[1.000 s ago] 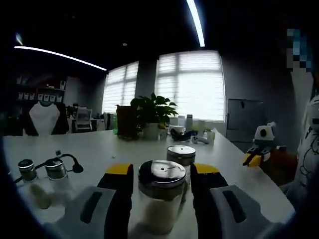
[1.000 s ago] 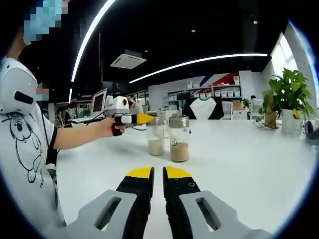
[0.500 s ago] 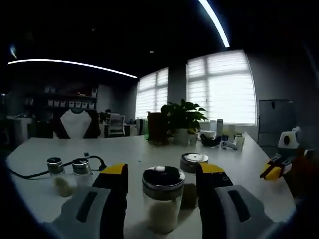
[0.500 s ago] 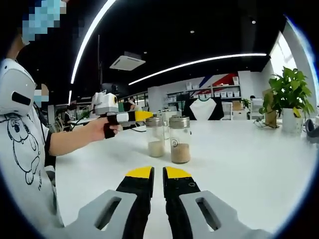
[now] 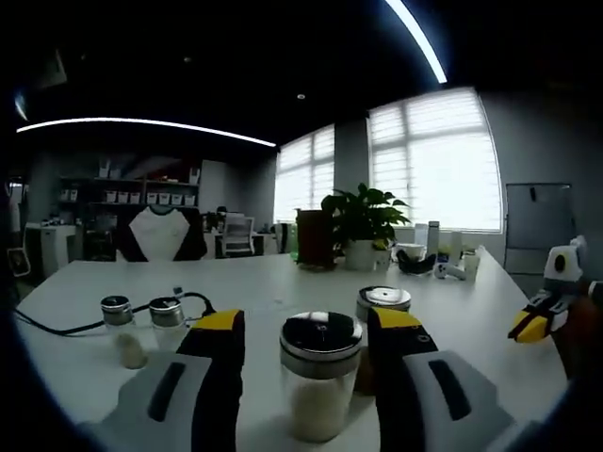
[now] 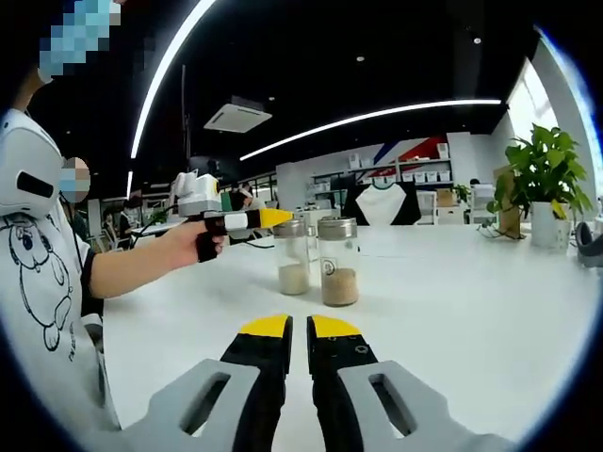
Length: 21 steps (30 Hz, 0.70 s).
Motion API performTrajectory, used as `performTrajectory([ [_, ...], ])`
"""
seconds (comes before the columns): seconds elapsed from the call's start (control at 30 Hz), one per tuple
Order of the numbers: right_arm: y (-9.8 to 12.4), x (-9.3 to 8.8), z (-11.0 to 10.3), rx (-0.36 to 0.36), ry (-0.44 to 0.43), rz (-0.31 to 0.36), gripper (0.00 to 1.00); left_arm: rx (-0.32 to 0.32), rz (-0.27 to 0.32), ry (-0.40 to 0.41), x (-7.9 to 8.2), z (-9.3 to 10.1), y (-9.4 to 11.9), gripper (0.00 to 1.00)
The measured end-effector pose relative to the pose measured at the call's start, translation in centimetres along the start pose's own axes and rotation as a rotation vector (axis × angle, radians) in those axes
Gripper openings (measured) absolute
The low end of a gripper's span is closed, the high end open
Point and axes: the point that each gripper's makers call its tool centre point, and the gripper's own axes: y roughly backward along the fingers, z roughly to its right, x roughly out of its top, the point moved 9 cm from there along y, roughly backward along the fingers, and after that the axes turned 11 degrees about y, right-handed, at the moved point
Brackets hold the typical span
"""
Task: Rotate the seasoning bottle until the label or dispensing opening points toward the visible target arrow and the bottle remains upright within the marked orientation range
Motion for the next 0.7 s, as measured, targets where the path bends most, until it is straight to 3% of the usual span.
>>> performTrajectory([
  [0.33,0.1,-0.2,0.1,-0.006,-0.006,-0.004,0.04,-0.022,-0.035,-0.048,-0.5,0.9,-0.4,0.51],
  [0.4,0.1,-0.3,0.1,-0.008,-0.008,-0.005,0.04,-0.03,-0.044,-0.072,-0.8,1.2,-0.5,0.46],
  [0.7,0.3,-0.4,0.2,-0.016,-0.008,-0.012,0.03,-0.055,-0.046,-0.023,-1.1,1.0,-0.4,0.4],
])
